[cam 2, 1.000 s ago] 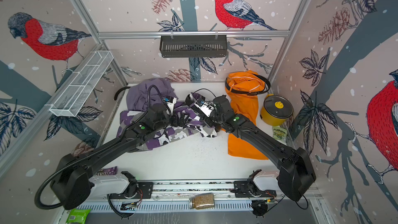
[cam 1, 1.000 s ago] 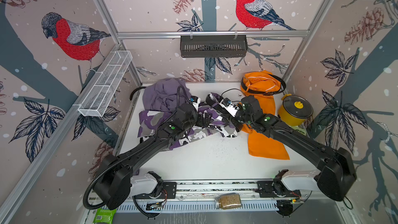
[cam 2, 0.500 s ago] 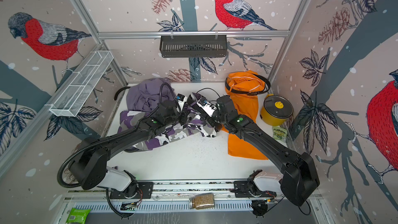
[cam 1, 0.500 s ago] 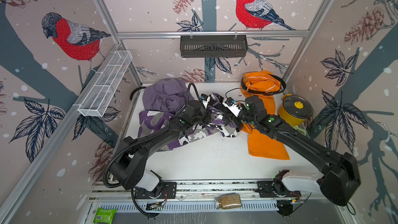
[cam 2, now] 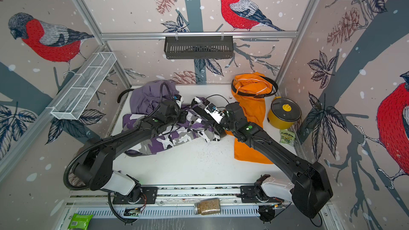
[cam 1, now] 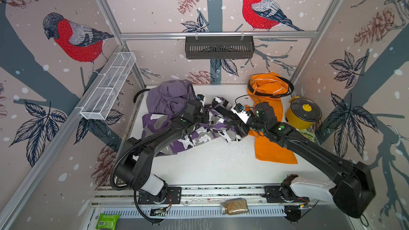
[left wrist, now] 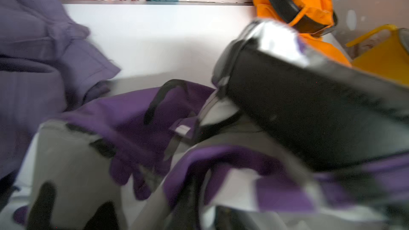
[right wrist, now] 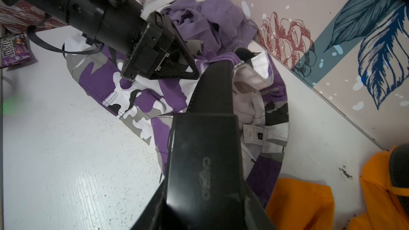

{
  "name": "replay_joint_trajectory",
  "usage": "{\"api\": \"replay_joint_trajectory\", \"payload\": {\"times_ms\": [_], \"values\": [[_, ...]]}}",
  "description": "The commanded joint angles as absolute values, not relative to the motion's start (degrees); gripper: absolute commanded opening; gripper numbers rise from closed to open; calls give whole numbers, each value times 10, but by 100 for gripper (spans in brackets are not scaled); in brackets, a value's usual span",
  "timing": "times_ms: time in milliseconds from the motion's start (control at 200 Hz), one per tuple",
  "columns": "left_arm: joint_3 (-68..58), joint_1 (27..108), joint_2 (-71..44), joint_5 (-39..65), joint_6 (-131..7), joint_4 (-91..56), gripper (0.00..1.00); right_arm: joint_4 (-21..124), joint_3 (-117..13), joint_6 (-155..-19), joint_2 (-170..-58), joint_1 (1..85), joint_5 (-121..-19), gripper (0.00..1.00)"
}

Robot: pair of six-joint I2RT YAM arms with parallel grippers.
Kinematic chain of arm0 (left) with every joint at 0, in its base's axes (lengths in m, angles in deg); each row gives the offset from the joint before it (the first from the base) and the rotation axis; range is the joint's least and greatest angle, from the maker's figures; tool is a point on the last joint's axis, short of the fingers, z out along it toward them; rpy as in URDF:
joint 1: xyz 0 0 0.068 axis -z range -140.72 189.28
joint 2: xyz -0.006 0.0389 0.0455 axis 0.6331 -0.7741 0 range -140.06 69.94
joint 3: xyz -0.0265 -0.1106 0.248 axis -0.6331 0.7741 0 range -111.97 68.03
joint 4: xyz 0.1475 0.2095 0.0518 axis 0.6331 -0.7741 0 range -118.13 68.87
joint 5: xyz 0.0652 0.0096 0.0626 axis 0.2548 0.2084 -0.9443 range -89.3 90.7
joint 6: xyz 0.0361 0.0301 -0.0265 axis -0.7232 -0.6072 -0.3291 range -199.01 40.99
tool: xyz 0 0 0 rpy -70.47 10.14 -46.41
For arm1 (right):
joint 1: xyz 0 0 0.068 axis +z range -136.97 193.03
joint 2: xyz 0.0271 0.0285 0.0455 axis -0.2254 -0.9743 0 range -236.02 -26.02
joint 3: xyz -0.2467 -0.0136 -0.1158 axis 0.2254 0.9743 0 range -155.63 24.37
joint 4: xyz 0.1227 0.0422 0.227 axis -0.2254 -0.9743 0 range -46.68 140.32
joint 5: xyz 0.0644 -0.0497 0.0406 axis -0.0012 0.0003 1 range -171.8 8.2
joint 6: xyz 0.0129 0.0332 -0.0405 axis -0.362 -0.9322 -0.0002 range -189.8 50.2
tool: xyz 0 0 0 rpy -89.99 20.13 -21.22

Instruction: Remove the belt from the trousers

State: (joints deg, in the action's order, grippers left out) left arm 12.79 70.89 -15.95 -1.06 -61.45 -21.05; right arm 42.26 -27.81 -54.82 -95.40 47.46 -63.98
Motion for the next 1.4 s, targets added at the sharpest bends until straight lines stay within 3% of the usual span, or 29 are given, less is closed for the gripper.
{"api": "replay_joint_trajectory", "payload": {"times_ms": [0, 80, 300, 410, 560, 690, 730, 875, 940, 1116, 1231, 1271, 1341, 1396], "values": [[128, 748, -114, -143, -649, -229, 86, 415, -297, -554, -955, 475, -631, 8], [139, 782, -65, -200, -693, -206, 91, 403, -309, -548, -957, 474, -625, 8], [211, 824, 10, -118, -848, -42, 88, 398, -317, -543, -944, 469, -609, 7], [218, 824, -6, -88, -881, -1, 84, 398, -318, -545, -933, 465, -600, 7], [185, 824, -78, -164, -854, -7, 93, 397, -321, -546, -922, 465, -588, 7], [156, 821, -137, -132, -852, 13, 98, 397, -321, -545, -914, 464, -586, 7], [143, 820, -159, -138, -847, 17, 88, 396, -323, -545, -912, 464, -590, 7], [96, 781, -224, -142, -791, 2, 20, 389, -324, -549, -891, 460, -602, 4], [68, 750, -259, -135, -755, -31, 0, 390, -321, -554, -878, 455, -603, 4], [29, 712, -342, -123, -703, -120, 0, 403, -304, -568, -855, 438, -602, 4], [52, 717, -326, -86, -677, -116, 0, 399, -299, -568, -870, 433, -600, 3], [65, 725, -307, -88, -679, -104, 16, 396, -299, -568, -878, 433, -600, 3], [82, 742, -267, -108, -696, -92, 57, 395, -302, -568, -888, 433, -600, 3], [87, 758, -238, -130, -717, -92, 75, 396, -303, -568, -898, 432, -601, 3]]}}
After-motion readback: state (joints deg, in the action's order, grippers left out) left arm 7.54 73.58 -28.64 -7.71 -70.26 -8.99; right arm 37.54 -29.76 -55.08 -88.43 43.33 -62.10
